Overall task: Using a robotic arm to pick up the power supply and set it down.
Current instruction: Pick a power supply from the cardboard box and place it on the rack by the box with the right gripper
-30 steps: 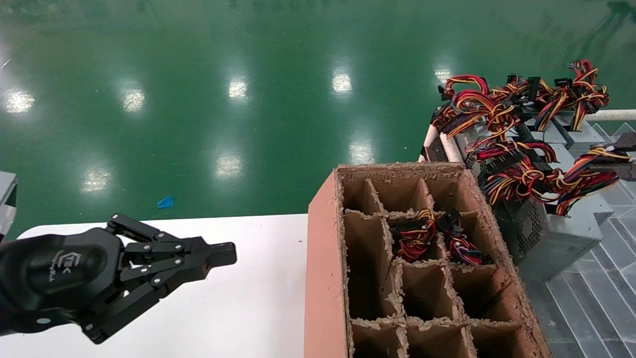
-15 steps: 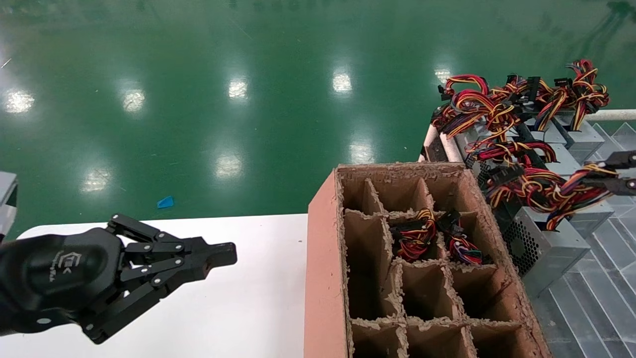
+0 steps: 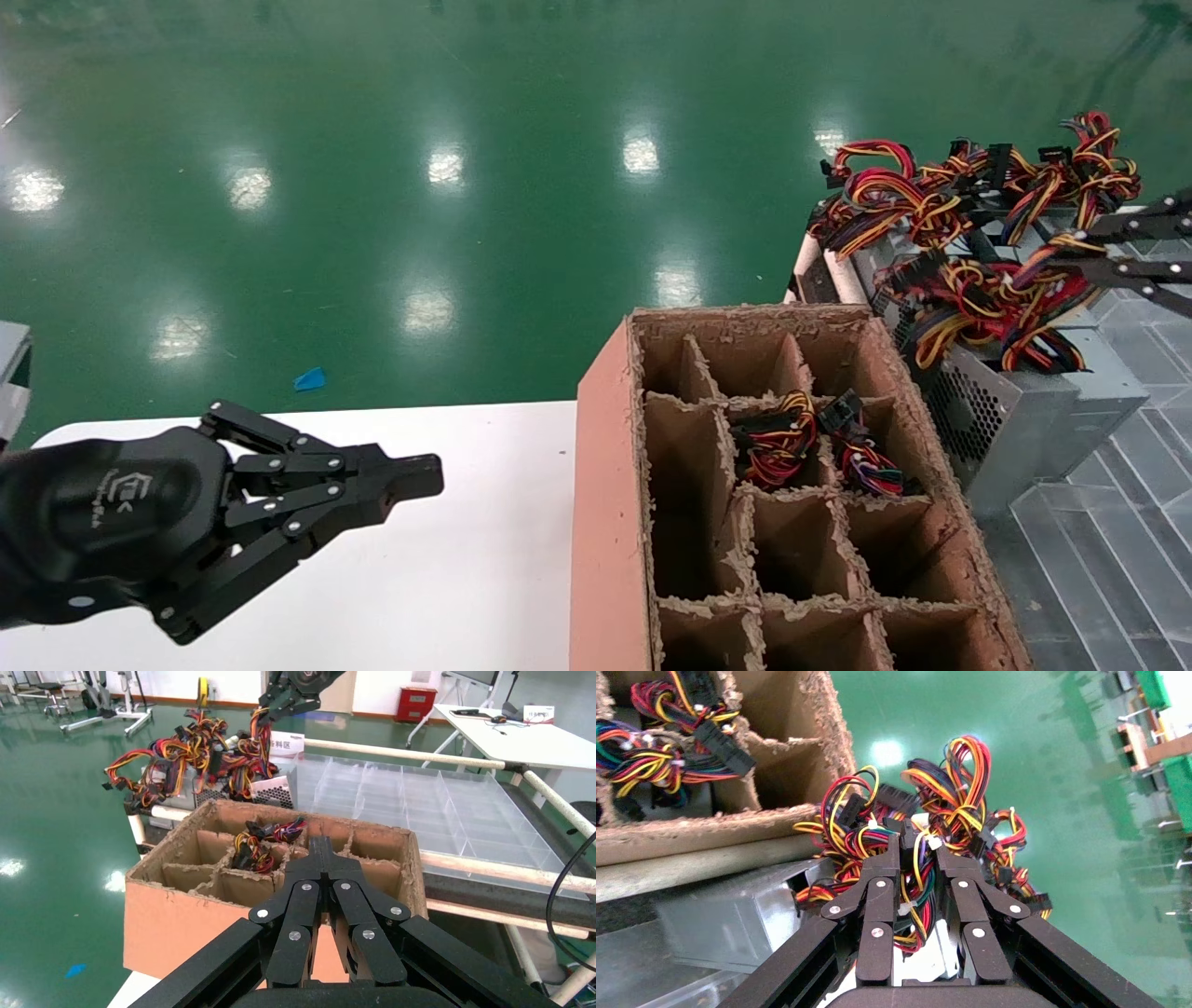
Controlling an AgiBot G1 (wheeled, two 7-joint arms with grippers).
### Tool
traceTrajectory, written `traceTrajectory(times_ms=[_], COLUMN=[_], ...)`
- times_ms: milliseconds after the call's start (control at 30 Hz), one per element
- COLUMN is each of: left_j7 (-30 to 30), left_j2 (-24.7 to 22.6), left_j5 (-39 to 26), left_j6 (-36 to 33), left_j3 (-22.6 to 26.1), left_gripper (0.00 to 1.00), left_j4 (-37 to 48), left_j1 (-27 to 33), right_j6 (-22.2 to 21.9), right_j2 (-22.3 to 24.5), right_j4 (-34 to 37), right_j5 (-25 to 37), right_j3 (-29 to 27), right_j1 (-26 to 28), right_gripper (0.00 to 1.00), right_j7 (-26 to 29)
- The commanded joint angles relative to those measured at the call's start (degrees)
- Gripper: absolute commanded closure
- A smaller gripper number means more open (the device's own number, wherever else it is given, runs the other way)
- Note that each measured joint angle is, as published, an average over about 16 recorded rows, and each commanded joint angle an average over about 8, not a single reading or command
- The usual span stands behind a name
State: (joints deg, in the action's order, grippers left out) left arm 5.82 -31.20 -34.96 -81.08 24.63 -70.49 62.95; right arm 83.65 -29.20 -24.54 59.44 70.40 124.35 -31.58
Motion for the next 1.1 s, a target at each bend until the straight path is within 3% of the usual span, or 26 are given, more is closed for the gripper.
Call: traceTrajectory(times_ms=[33,533,567,800,833,1100], left_j7=[0.0,0.0,0.0,0.0,0.0,0.0], left_j2=[0.0,0.0,0.0,0.0,0.0,0.0], left_j5=[0.0,0.0,0.0,0.0,0.0,0.0], left_j6=[0.0,0.0,0.0,0.0,0.0,0.0], left_j3=[0.0,0.0,0.0,0.0,0.0,0.0], left_gripper=[1.00,1.00,1.00,1.00,1.00,1.00], left_j4=[0.0,0.0,0.0,0.0,0.0,0.0], left_j1=[0.0,0.0,0.0,0.0,0.0,0.0], right_j6=[0.3,5.2,5.2,5.5,5.6,6.0], right_j2=[-1.3,-5.4,-5.6,-6.0,-6.1,-6.3], right_j4=[2.6,11.9,12.3,14.8,15.0,15.9], right_j5=[-0.3,-1.0,-0.9,-1.0,-1.0,-1.2], right_j3=[-0.3,0.2,0.3,0.4,0.4,0.5], right_j1=[0.3,-1.9,-1.9,-1.9,-1.8,-0.9], right_gripper=[1.00,1.00,0.94,0.08,0.01,0.00], right_j7=[-2.3,-6.8,-6.8,-6.3,-6.4,-6.2])
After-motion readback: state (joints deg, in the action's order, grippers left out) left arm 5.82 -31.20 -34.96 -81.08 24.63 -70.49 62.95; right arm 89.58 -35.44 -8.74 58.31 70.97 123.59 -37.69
